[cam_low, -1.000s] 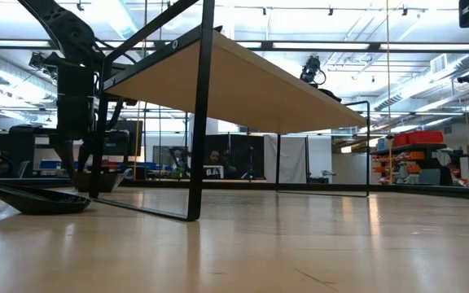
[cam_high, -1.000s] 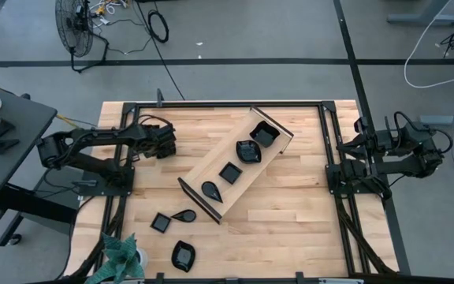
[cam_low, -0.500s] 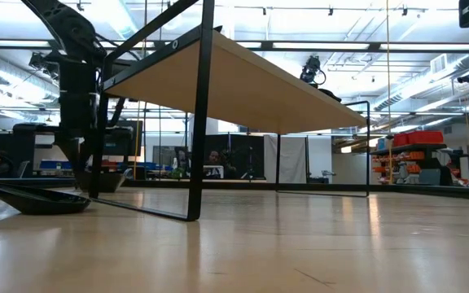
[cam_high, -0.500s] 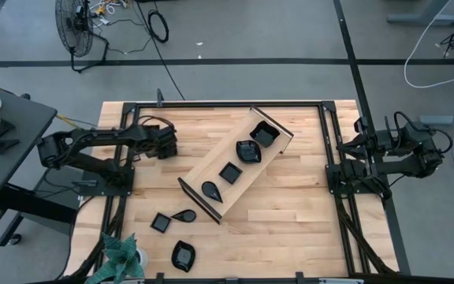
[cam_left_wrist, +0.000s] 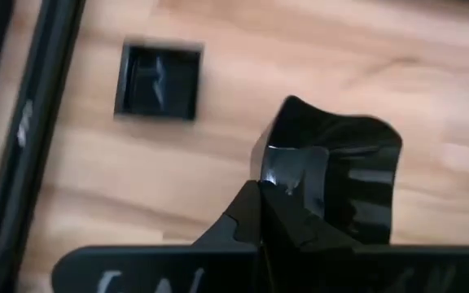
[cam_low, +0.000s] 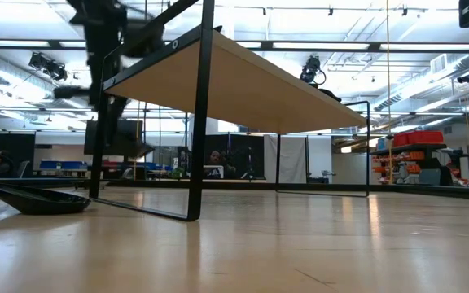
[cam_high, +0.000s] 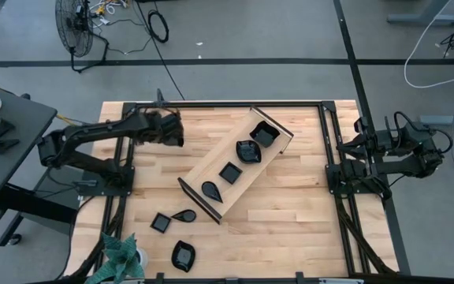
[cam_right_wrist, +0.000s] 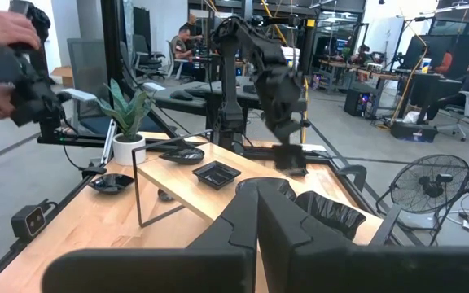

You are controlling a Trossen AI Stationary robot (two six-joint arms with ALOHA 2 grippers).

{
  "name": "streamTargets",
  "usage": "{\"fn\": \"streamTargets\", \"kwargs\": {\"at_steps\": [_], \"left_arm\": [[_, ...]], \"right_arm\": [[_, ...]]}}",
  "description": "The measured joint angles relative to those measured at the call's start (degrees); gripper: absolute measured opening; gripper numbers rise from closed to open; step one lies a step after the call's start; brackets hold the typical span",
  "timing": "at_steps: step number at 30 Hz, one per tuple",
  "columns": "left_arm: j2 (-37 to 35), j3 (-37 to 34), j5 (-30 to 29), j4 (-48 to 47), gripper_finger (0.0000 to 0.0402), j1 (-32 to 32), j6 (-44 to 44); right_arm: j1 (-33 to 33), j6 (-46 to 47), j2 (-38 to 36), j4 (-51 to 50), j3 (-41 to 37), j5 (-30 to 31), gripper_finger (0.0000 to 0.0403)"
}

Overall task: Pick & Place Mini shaped plates
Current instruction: Stack the black wave square shaped bowl on top of the black wave square shaped bowl on the shelf

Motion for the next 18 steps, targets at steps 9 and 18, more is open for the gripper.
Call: {"fn": "streamTargets", "kwargs": {"at_steps": [9,18], "left_arm": [[0.00,14.83,-5.71,-1.98,0.0001,0.02,10.43],[0.89,23.49,-6.01,6.75,0.0002,-0.66,20.88]], "right_arm": [[0.00,-0.02,0.00,0.00,0.00,0.00,0.0010],[0.01,0.00,0.00,0.00,-0.02,0.00,0.0010]]}}
